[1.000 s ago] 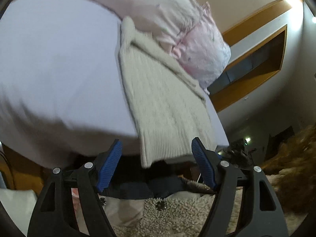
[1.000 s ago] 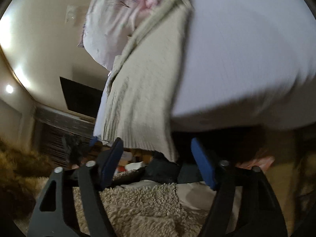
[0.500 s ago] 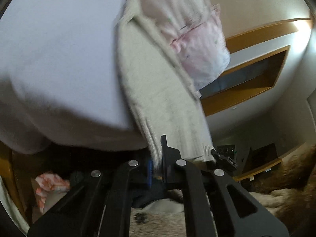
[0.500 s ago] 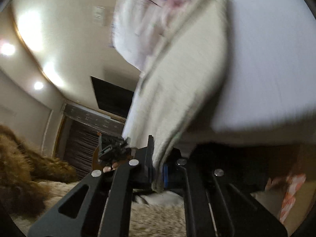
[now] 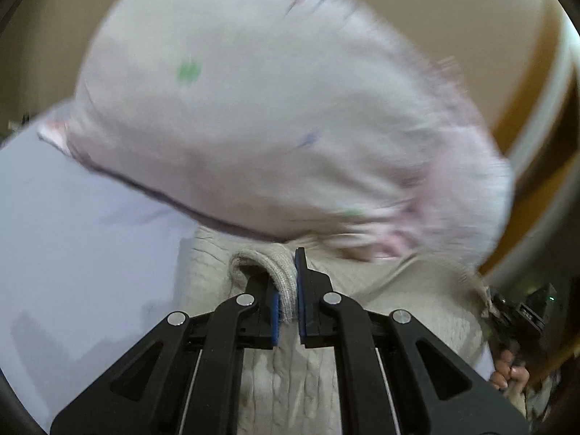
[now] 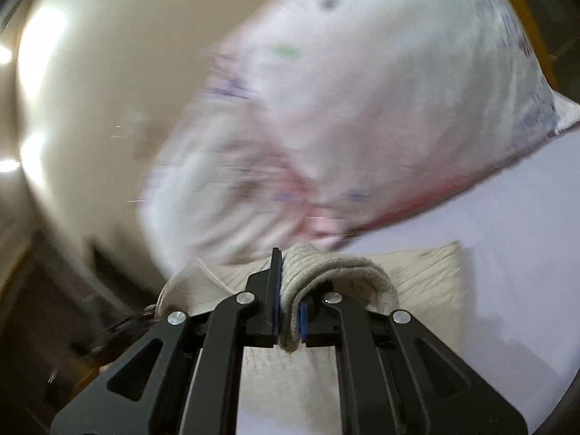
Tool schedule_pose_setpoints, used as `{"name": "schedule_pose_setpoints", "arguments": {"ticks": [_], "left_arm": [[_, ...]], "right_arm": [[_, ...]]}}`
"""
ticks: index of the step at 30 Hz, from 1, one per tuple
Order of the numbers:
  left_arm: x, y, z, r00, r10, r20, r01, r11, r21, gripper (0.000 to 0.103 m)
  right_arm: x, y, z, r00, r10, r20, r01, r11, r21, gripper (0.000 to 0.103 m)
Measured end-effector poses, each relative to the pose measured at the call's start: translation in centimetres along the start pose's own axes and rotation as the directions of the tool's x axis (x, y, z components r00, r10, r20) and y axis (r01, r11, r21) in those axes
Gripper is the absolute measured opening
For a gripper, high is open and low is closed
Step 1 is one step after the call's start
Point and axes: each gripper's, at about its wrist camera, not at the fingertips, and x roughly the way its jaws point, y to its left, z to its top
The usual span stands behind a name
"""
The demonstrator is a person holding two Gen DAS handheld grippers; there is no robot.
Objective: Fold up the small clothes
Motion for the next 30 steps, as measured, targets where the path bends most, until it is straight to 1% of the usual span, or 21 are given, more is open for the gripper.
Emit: {"name": "schedule_pose_setpoints", "arguments": {"ticks": [2,5,6,7,8,9,10,11,13,15,17,18,20,22,24,25,26,27,28,29,30], "left_arm": [[3.0,0.9,-0.3,0.998,0.031,-0.053,-0.033,0.999,-0.031,0.006],[4.9,0.9,-0.5,0.995,0.047,-0.085,-0.049,0.998,-0.029,0.007],[4.6,1.0,-0.6,0.994,0.043,-0.096,-0.046,0.998,-0.034,0.009],[4.4,1.1,-0.4,0.993,0.043,-0.113,-0.048,0.998,-0.042,0.016],[3.8,1.3,-0.1,0.989,0.052,-0.138,-0.059,0.997,-0.053,0.035],[3.5,1.1,0.3,0.989,0.061,-0.137,-0.070,0.996,-0.061,0.048],[2.0,1.4,0.4,0.990,0.077,-0.116,-0.085,0.994,-0.069,0.074],[0.3,1.9,0.2,0.991,0.117,-0.065,-0.122,0.990,-0.069,0.087],[-1.8,3.1,-0.2,0.988,0.150,-0.024,-0.151,0.987,-0.046,0.087],[-2.2,4.5,-0.9,0.987,0.140,-0.081,-0.144,0.989,-0.043,0.085],[-1.9,5.6,-1.7,0.982,0.128,-0.140,-0.137,0.989,-0.057,0.073],[-1.6,6.1,-2.2,0.978,0.123,-0.167,-0.135,0.989,-0.062,0.071],[-1.2,6.9,-3.1,0.974,0.111,-0.197,-0.127,0.989,-0.073,0.062],[-0.6,7.3,-4.0,0.972,0.086,-0.220,-0.109,0.989,-0.097,0.058],[-0.7,7.0,-4.6,0.978,0.075,-0.194,-0.095,0.991,-0.094,0.058],[-0.7,6.9,-4.8,0.979,0.070,-0.190,-0.089,0.992,-0.093,0.051],[-0.3,6.7,-5.2,0.977,0.021,-0.211,-0.048,0.991,-0.126,0.043],[-0.3,6.6,-5.6,0.981,0.007,-0.194,-0.037,0.988,-0.152,0.042],[-0.1,6.4,-5.8,0.980,-0.005,-0.198,-0.028,0.985,-0.168,0.031],[0.4,6.4,-6.2,0.972,-0.068,-0.224,0.018,0.976,-0.219,0.022],[0.4,6.4,-6.4,0.971,-0.088,-0.220,0.030,0.966,-0.256,0.022]], "right_arm": [[3.4,-2.0,-0.2,0.995,-0.084,-0.059,0.088,0.994,0.069,0.007],[5.0,-3.1,-0.4,0.979,-0.191,-0.066,0.196,0.976,0.090,0.015],[4.6,-3.0,-0.5,0.977,-0.210,-0.029,0.211,0.974,0.086,0.029],[3.9,-2.6,-0.4,0.969,-0.244,0.027,0.241,0.967,0.078,0.062],[2.9,-2.1,-0.6,0.953,-0.286,0.101,0.280,0.957,0.073,0.083],[1.8,-1.7,-0.9,0.938,-0.301,0.171,0.294,0.953,0.066,0.101],[0.7,-1.2,-1.2,0.937,-0.265,0.227,0.263,0.964,0.038,0.101],[0.5,-1.2,-0.8,0.941,-0.244,0.234,0.245,0.969,0.025,0.101],[-0.1,-1.3,-0.8,0.945,-0.217,0.243,0.225,0.974,-0.002,0.101],[0.2,-1.8,-0.9,0.952,-0.203,0.227,0.211,0.977,-0.011,0.101],[0.8,-2.8,-0.4,0.966,-0.185,0.183,0.183,0.983,0.031,0.101],[0.9,-3.0,-0.5,0.969,-0.177,0.172,0.171,0.984,0.047,0.101],[0.7,-3.3,-0.5,0.971,-0.168,0.170,0.159,0.985,0.064,0.101],[0.4,-3.2,-1.1,0.971,-0.164,0.175,0.155,0.986,0.067,0.101],[0.2,-3.4,-1.2,0.974,-0.148,0.173,0.135,0.987,0.082,0.101],[0.3,-3.4,-1.2,0.976,-0.141,0.168,0.127,0.988,0.089,0.101],[0.3,-3.7,-1.2,0.979,-0.127,0.158,0.112,0.989,0.100,0.101],[0.1,-4.0,-1.2,0.983,-0.111,0.149,0.094,0.989,0.111,0.101],[0.2,-4.1,-1.2,0.985,-0.100,0.143,0.083,0.990,0.118,0.101],[0.1,-4.2,-1.1,0.986,-0.092,0.141,0.075,0.990,0.122,0.101],[0.0,-4.2,-1.0,0.986,-0.085,0.143,0.067,0.990,0.127,0.101]]}}
